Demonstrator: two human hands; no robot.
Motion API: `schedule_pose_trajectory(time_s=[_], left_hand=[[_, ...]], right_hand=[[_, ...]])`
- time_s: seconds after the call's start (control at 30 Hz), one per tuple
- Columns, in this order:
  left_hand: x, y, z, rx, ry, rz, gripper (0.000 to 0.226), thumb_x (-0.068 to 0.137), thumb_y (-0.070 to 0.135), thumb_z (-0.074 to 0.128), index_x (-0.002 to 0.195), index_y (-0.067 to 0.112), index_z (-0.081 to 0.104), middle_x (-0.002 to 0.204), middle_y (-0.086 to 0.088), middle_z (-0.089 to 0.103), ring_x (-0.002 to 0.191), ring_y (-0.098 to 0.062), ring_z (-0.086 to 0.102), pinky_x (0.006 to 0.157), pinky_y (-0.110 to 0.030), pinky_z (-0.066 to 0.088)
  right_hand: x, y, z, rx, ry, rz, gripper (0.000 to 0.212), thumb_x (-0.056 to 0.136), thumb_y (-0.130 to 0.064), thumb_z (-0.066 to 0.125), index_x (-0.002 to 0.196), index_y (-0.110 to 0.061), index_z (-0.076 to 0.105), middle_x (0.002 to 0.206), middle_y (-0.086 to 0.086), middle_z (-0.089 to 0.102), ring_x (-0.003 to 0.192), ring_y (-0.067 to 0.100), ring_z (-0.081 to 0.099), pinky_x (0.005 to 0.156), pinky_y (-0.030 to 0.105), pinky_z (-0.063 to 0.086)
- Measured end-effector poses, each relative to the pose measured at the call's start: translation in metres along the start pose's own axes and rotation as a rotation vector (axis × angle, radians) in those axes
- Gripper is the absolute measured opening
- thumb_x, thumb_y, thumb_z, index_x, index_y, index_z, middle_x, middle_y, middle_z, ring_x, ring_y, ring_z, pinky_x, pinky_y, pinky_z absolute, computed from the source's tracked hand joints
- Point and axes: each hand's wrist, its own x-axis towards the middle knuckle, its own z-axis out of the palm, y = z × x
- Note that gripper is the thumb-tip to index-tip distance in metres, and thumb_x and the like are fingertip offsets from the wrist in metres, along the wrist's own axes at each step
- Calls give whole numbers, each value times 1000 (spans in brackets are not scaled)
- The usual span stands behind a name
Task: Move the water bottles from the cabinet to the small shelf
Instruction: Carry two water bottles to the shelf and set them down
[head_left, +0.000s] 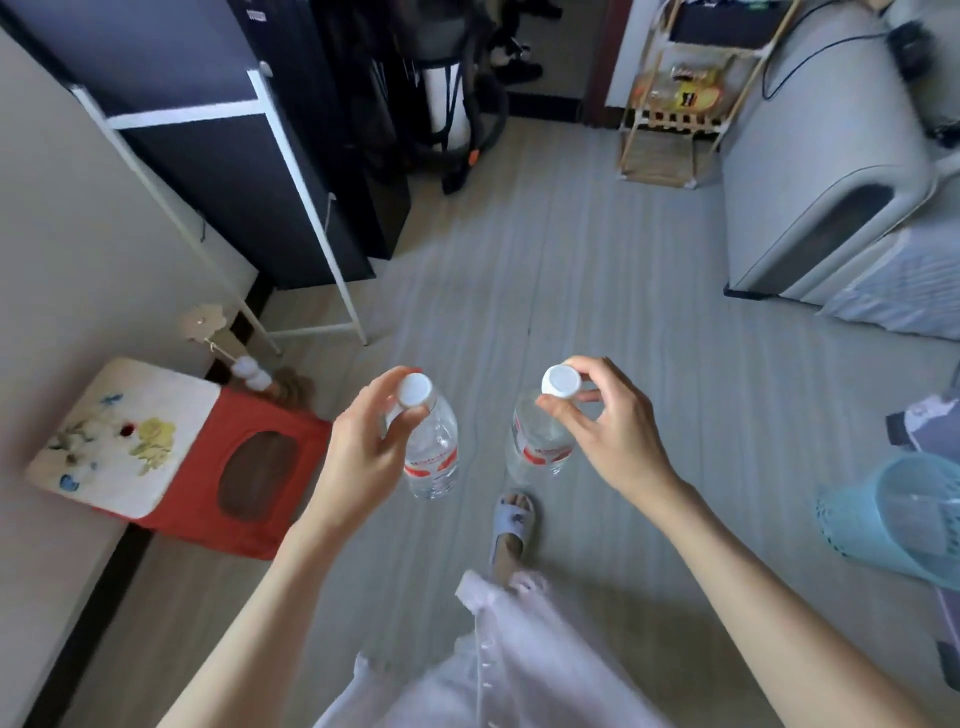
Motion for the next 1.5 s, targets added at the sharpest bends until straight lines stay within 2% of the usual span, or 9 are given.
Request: schedule_pose_trajectory(time_s=[0.27, 0.43, 0.53, 0.67, 0.93, 1.07, 1.2, 1.33, 1.5], left_hand=[[210, 36, 47, -41, -53, 14, 20, 88, 23, 53, 105, 33, 49, 99, 22, 56, 98, -3, 57, 76, -5, 39], [338, 46, 77, -70, -86, 40, 21, 87, 34, 52, 108, 31, 51, 102, 11, 60, 101, -12, 59, 81, -23, 43], [423, 48, 98, -83, -123, 38, 21, 83, 40, 49, 104, 38, 49, 101, 14, 60, 101, -12, 59, 82, -25, 43], [539, 55, 121, -87, -198, 56, 20, 84, 39, 48, 102, 33, 52, 96, 14, 61, 99, -14, 59, 84, -31, 46], [736, 99, 173, -43, -274, 133, 29, 84, 37, 50, 109, 22, 53, 97, 14, 59, 97, -14, 59, 83, -29, 45], [819, 116, 216, -53, -229, 115, 31, 81, 36, 51, 108, 22, 55, 95, 14, 61, 94, -8, 59, 81, -21, 44], [901, 140, 271, -73, -200, 110, 27, 80, 33, 52, 105, 25, 56, 95, 23, 60, 91, 6, 57, 78, -8, 43], [981, 172, 318, -64, -213, 98, 19, 80, 35, 51, 99, 39, 53, 92, 21, 62, 92, 0, 58, 77, -12, 43], [1070, 217, 366, -113, -210, 166, 16, 84, 32, 51, 98, 40, 52, 93, 34, 59, 91, 5, 57, 80, -6, 41]], right_hand=[[202, 43, -42, -48, 53, -23, 47, 71, -53, 57, 98, -13, 58, 94, -1, 63, 84, 19, 59, 77, 43, 50], [323, 75, -57, -52, 75, -5, 47, 72, -53, 57, 98, -15, 58, 95, -2, 63, 84, 20, 59, 76, 44, 51], [396, 100, -62, -61, 92, 6, 46, 72, -54, 58, 98, -16, 58, 96, -4, 62, 85, 20, 60, 77, 44, 51], [499, 130, -72, -55, 108, 49, 39, 72, -43, 66, 99, -16, 58, 97, -6, 61, 87, 20, 60, 79, 45, 51], [674, 171, -117, -38, 232, 70, 43, 71, -45, 61, 97, -11, 59, 93, -2, 61, 85, 20, 59, 79, 42, 51], [757, 209, -147, -35, 249, 75, 43, 71, -46, 60, 97, -11, 59, 93, -1, 62, 84, 21, 59, 77, 44, 52], [841, 257, -184, -77, 201, 51, 44, 72, -49, 61, 98, -13, 59, 95, 1, 64, 83, 20, 60, 75, 43, 52], [924, 295, -232, -102, 184, 44, 49, 72, -53, 59, 100, -12, 60, 95, 3, 66, 84, 20, 61, 74, 45, 52], [1016, 326, -291, -109, 214, 12, 47, 73, -50, 60, 101, -12, 59, 95, 4, 65, 82, 22, 60, 73, 46, 52]])
